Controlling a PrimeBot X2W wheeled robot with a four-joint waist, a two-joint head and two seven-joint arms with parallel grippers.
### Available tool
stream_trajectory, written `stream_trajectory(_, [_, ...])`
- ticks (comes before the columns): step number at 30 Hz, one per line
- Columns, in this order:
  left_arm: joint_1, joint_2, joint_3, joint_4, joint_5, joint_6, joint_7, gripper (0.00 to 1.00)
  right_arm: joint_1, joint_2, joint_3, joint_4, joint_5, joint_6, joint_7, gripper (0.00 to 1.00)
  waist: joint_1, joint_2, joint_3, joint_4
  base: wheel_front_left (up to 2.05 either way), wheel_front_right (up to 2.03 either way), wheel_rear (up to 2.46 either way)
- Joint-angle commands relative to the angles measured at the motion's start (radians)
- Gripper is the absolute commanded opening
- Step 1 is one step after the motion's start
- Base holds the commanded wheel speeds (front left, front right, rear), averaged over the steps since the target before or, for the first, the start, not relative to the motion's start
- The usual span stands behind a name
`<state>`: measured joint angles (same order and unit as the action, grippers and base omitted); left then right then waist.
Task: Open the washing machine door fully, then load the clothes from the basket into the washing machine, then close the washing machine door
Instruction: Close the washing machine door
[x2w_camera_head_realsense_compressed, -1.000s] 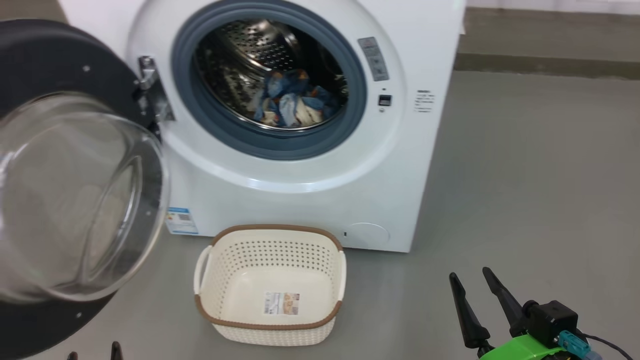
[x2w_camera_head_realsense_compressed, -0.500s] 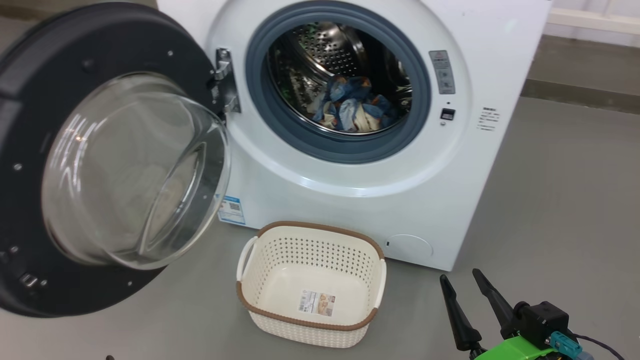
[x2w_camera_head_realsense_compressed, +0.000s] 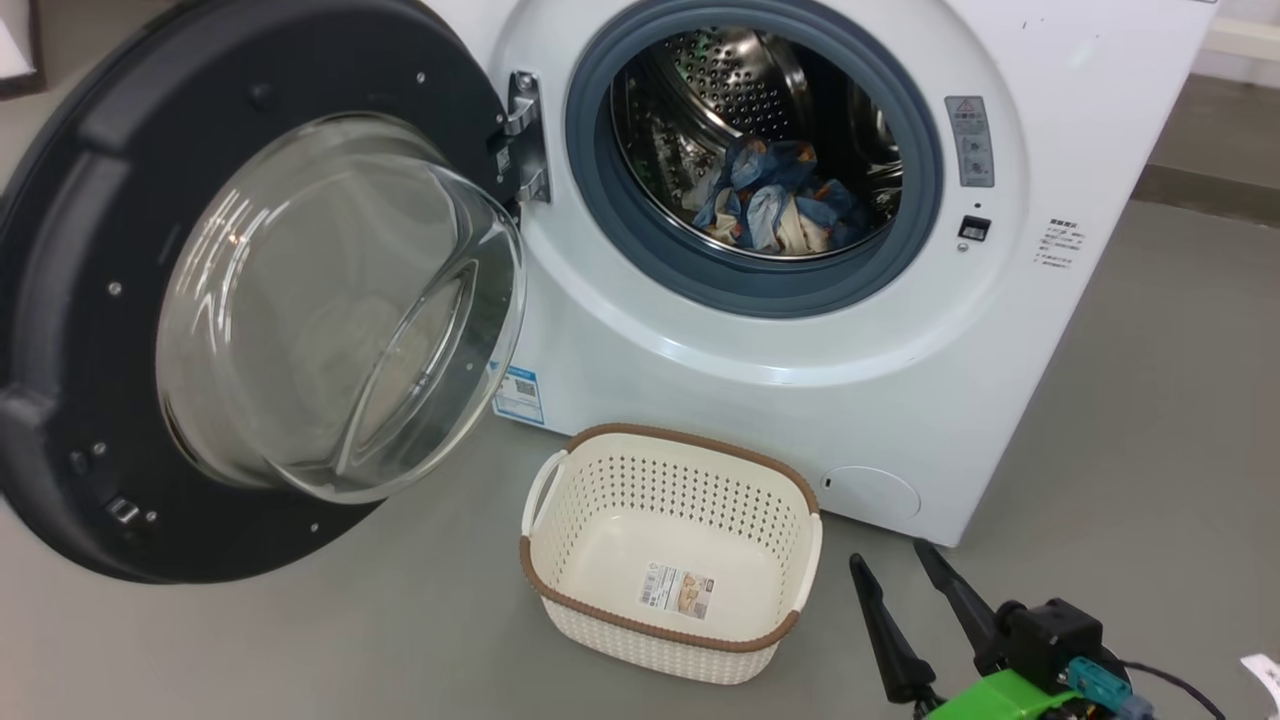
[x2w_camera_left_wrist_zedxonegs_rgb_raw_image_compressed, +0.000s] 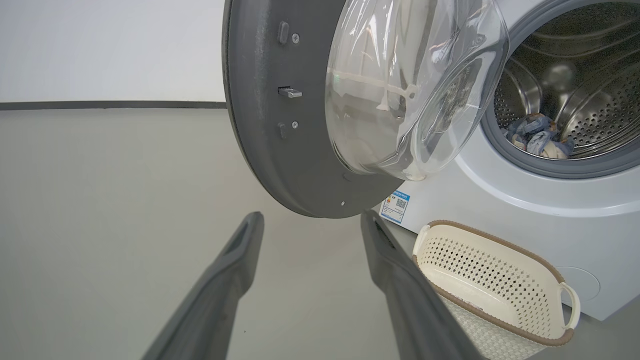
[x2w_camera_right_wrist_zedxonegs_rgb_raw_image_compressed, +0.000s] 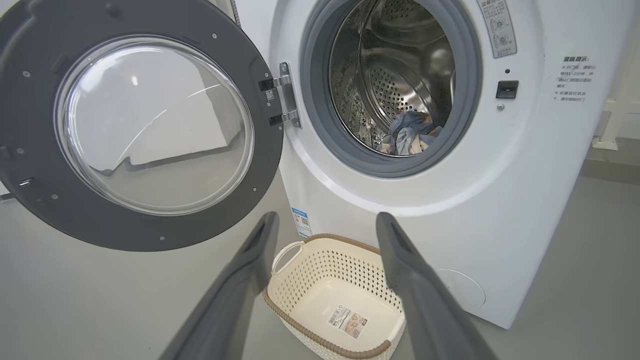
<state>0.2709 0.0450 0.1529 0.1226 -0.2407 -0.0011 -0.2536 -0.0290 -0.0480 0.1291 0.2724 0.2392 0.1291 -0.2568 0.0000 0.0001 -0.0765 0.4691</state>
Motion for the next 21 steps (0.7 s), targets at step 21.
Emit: stream_trajectory(21, [0.004, 0.005, 0.032, -0.051, -0.047, 0.044, -0.008, 1.00, -0.107, -0.002, 0.057, 0.015, -0.017, 0.002, -0.005, 1.00, 0.0000, -0.0001, 0.036, 0.030, 0.00, 0.00, 0.00])
